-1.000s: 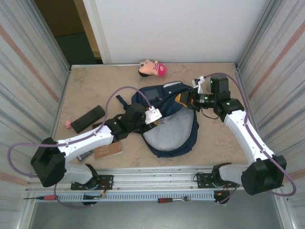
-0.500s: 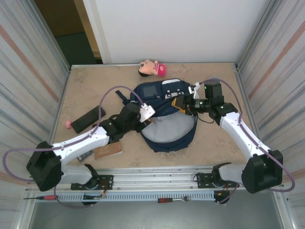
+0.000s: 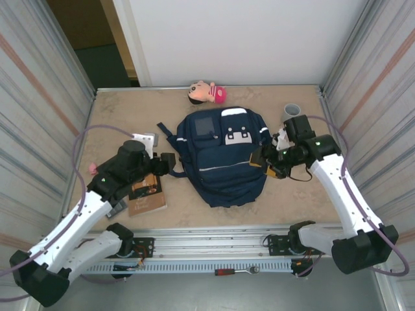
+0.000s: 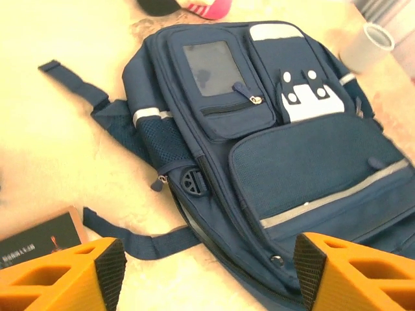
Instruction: Pack the student bag
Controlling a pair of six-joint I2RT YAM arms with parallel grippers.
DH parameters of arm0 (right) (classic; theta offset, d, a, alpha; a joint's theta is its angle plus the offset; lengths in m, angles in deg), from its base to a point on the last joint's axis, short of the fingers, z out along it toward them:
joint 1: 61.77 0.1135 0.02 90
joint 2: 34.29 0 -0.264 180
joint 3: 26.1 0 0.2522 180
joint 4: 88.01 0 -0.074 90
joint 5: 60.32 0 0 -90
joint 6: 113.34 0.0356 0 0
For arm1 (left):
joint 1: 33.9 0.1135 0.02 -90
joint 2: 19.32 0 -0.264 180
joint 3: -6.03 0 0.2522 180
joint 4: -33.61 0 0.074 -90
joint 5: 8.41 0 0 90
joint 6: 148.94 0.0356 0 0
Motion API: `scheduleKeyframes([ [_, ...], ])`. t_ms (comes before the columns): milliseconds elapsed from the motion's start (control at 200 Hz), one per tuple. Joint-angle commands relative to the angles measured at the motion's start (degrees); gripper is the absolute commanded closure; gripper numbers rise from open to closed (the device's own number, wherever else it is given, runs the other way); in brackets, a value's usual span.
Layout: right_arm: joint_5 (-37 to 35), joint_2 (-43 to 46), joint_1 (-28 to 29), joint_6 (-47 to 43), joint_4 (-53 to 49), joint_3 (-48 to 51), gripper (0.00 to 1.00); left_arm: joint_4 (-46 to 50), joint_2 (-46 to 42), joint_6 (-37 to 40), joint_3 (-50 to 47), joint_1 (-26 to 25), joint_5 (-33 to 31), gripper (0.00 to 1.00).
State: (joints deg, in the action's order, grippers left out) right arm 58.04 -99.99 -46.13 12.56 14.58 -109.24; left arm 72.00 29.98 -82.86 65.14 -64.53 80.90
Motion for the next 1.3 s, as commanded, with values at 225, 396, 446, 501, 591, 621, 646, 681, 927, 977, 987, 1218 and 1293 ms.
scheduleKeyframes([
  [225, -6.0, -12.9, -1.7, -6.6, 20.0, 5.4, 0.42, -12.3, 18.2, -17.3, -1.2, -1.9, 9.9, 0.35],
  [396, -7.5, -15.2, -1.2, -2.5, 33.1, 16.3, 0.45, -18.9, 32.1, -19.1, 0.2, -5.1, 9.3, 0.35],
  [446, -6.9, -15.2, -0.9, -1.3, 36.4, 19.6, 0.45, -20.2, 35.1, -19.9, 0.2, -5.2, 9.8, 0.35],
  [501, -6.9, -14.7, -0.1, -0.2, 38.7, 22.4, 0.45, -21.2, 37.4, -20.5, 0.3, -5.3, 9.6, 0.35],
  [591, -7.7, -13.2, 1.3, 1.4, 40.9, 25.4, 0.45, -19.8, 38.6, -20.4, 0.9, -5.3, 8.1, 0.34],
  [621, -7.7, -12.5, 1.8, 1.5, 41.0, 25.6, 0.44, -18.8, 38.2, -20.4, 1.1, -5.2, 7.5, 0.34],
  [646, -8.0, -11.9, 2.2, 1.5, 40.9, 25.7, 0.43, -18.0, 37.7, -20.4, 1.3, -5.2, 7.0, 0.33],
  [681, -8.4, -10.8, 2.7, 1.1, 40.1, 25.3, 0.41, -16.5, 36.5, -20.4, 1.5, -5.2, 6.2, 0.32],
  [927, -17.4, -0.3, 6.6, -1.3, 26.4, 14.7, 0.35, 4.5, 21.3, -24.5, 1.5, -0.3, 2.8, 0.23],
  [977, -18.8, 1.1, 9.1, 0.0, 25.6, 12.9, 0.34, 8.1, 17.1, -25.2, 0.2, 2.2, 2.8, 0.22],
  [987, -19.0, 1.3, 9.7, 0.3, 25.6, 12.6, 0.34, 8.6, 16.3, -25.3, -0.1, 2.8, 2.9, 0.22],
  [1218, -21.4, -5.4, 28.0, 10.1, 33.0, 8.3, 0.35, 20.2, 0.0, -22.3, -8.9, 23.1, 9.1, 0.27],
  [1293, -20.8, -12.4, 33.9, 12.0, 37.9, 6.1, 0.37, 21.4, -2.1, -18.3, -10.9, 28.9, 9.7, 0.28],
])
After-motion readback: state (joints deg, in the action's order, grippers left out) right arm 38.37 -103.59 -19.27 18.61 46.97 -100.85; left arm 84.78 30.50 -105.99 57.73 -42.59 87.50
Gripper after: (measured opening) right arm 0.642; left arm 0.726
